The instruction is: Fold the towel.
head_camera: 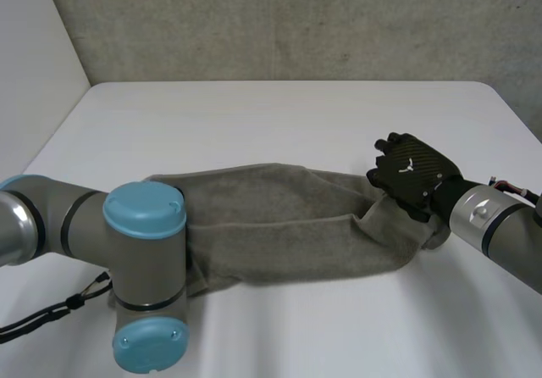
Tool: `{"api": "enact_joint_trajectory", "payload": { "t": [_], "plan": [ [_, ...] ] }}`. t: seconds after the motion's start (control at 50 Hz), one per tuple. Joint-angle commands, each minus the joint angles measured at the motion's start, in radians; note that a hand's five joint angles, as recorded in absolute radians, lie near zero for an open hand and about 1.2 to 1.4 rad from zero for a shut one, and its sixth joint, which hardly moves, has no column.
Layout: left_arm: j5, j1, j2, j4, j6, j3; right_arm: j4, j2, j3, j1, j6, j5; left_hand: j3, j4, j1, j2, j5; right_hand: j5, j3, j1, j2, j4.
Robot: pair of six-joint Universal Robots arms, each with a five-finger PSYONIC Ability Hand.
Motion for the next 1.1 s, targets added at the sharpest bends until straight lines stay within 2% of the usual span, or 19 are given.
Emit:
{"api": "enact_joint_trajectory", "payload": {
  "t": [0.02, 0.12, 0.22, 0.38, 0.46, 0.62, 0.96, 1.1],
  "plan": [
    [0.009, -0.025, 0.042, -0.009, -0.003, 0.017, 0.000, 0.001, 0.002, 0.004, -0.001, 0.000, -0.049, -0.055, -0.067, -0.052, -0.022, 0.053, -0.052, 0.095, 0.067, -0.070],
    [0.005, -0.034, 0.065, -0.013, -0.006, -0.003, -0.005, 0.001, 0.002, 0.004, -0.001, 0.000, -0.049, -0.055, -0.067, -0.052, -0.022, 0.053, -0.052, 0.095, 0.067, -0.070],
    [-0.003, -0.103, 0.078, -0.016, -0.028, -0.059, -0.010, 0.001, 0.002, 0.004, -0.004, 0.000, -0.049, -0.055, -0.064, -0.049, -0.019, 0.053, -0.052, 0.095, 0.067, -0.070],
    [-0.009, -0.169, 0.087, -0.022, -0.034, -0.086, -0.010, 0.003, 0.002, 0.004, -0.004, 0.002, -0.049, -0.055, -0.058, -0.043, -0.013, 0.053, -0.052, 0.095, 0.067, -0.070],
    [-0.031, -0.175, 0.073, -0.024, -0.033, -0.087, -0.010, 0.003, 0.002, 0.004, -0.004, 0.002, -0.049, -0.055, -0.052, -0.037, -0.007, 0.053, -0.052, 0.095, 0.067, -0.070],
    [-0.124, -0.193, 0.033, -0.019, -0.022, -0.093, -0.010, 0.004, 0.002, 0.004, -0.005, 0.002, -0.049, -0.055, -0.046, -0.031, -0.001, 0.053, -0.052, 0.095, 0.067, -0.070],
    [-0.127, -0.187, 0.033, 0.013, -0.006, -0.089, -0.010, 0.006, 0.003, 0.004, -0.005, 0.002, -0.049, -0.055, 0.015, 0.030, 0.060, 0.053, -0.052, 0.095, 0.067, -0.070],
    [-0.126, -0.155, 0.003, 0.119, 0.098, -0.112, -0.010, 0.006, 0.003, 0.004, -0.005, 0.002, -0.049, -0.055, 0.086, 0.101, 0.131, 0.053, -0.052, 0.095, 0.067, -0.070]
  ]
}}
